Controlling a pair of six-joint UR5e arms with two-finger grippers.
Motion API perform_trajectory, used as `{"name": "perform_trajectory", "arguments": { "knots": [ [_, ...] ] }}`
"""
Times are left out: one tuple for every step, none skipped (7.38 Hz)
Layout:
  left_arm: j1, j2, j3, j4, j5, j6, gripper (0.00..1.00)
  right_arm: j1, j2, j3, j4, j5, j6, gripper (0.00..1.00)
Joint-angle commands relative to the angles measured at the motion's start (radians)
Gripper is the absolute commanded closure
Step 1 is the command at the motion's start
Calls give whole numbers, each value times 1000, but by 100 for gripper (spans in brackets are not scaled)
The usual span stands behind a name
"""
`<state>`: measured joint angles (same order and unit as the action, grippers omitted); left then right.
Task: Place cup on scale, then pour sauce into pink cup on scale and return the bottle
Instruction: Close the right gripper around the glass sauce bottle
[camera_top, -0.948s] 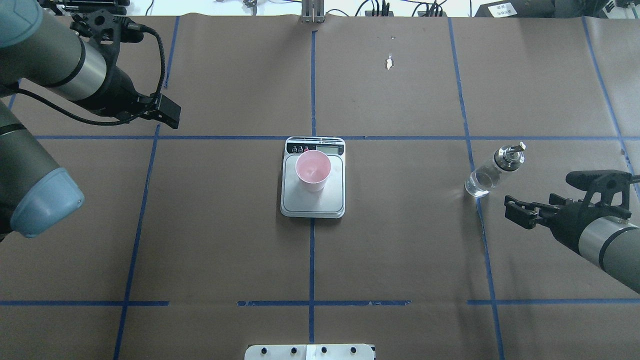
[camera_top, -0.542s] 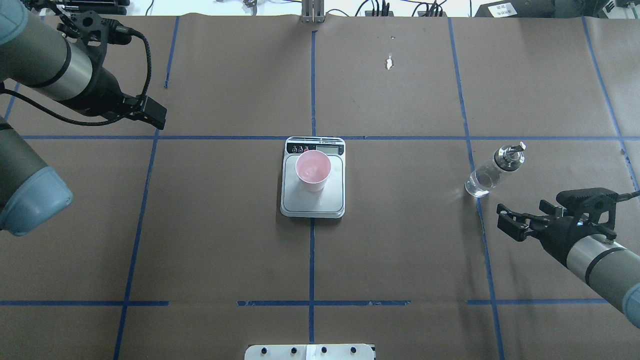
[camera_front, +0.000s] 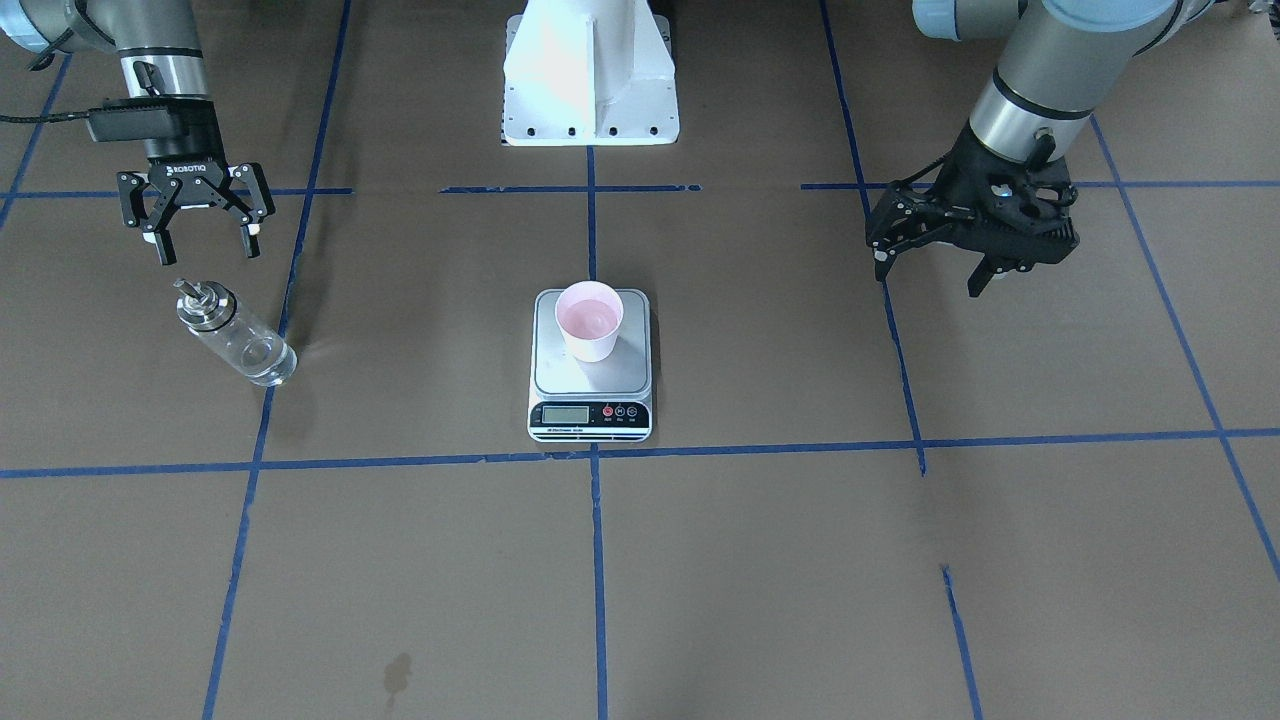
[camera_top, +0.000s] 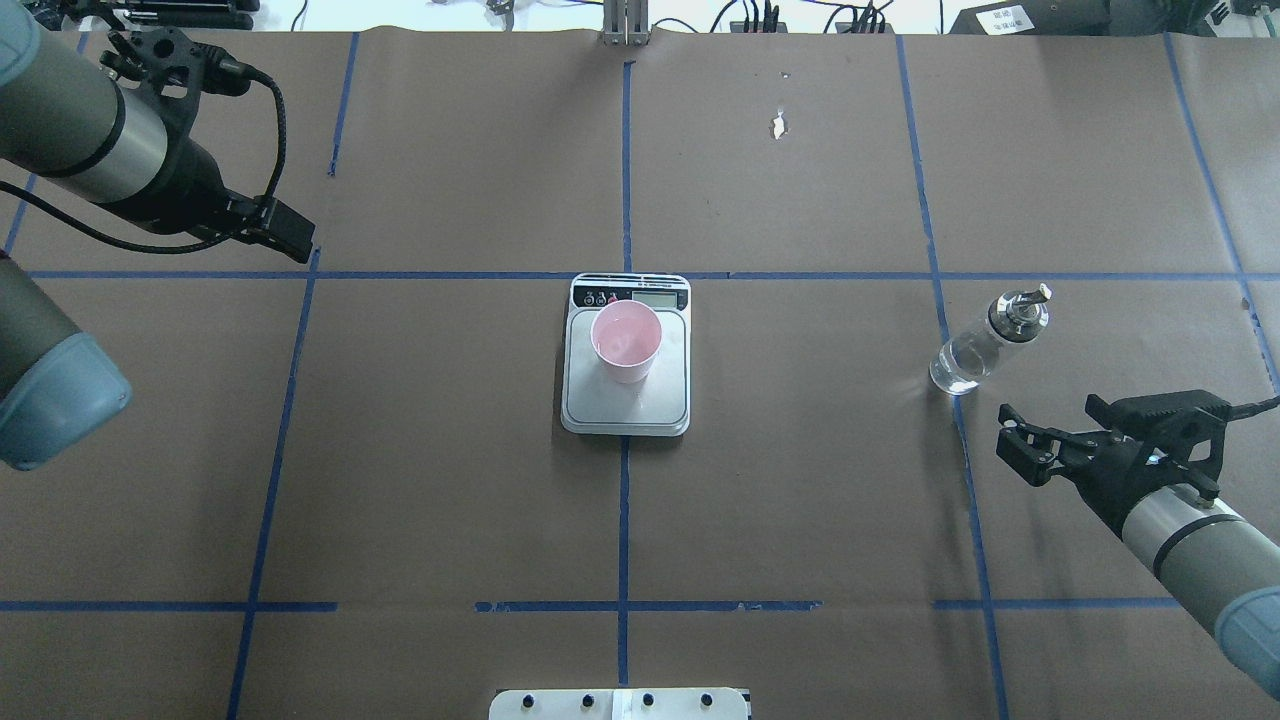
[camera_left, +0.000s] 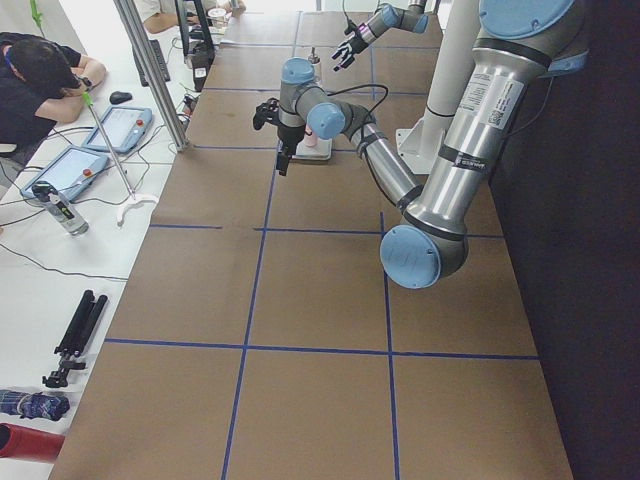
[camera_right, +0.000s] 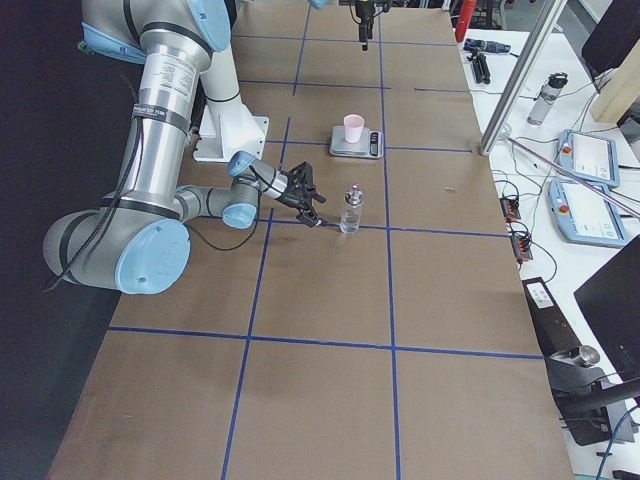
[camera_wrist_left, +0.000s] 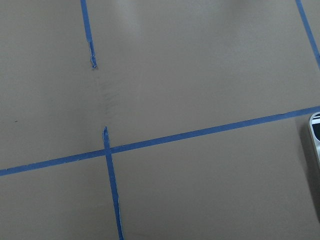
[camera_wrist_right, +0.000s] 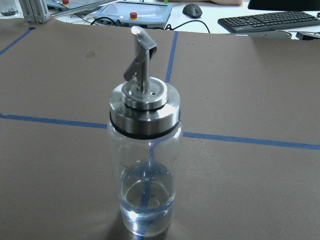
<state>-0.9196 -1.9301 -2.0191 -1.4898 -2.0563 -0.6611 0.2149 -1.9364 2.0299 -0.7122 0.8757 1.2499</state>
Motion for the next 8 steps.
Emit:
{"name": "perform_trajectory", "arguments": {
  "knots": [
    [-72,55,3,-1,-1,226,0,-8,19,-14,0,-40,-9,0],
    [-105,80,5,-3,-2,283,0,-9,40,-31,0,-41,-10,0],
    [-113,80,10,-3,-2,294,0,-11,53,-51,0,-70,-12,0],
    [-113,80,14,-3,-2,291,0,-12,72,-57,0,-78,-29,0],
    [-113,80,14,-3,-2,291,0,-12,91,-63,2,-78,-46,0],
    [-114,80,14,-3,-2,293,0,-14,111,-69,2,-75,-49,0],
    [-119,80,14,-3,-2,291,0,-12,131,-80,4,-73,-73,0],
    [-122,79,14,-3,-2,293,0,-12,135,-88,10,-75,-96,0]
  ]
}}
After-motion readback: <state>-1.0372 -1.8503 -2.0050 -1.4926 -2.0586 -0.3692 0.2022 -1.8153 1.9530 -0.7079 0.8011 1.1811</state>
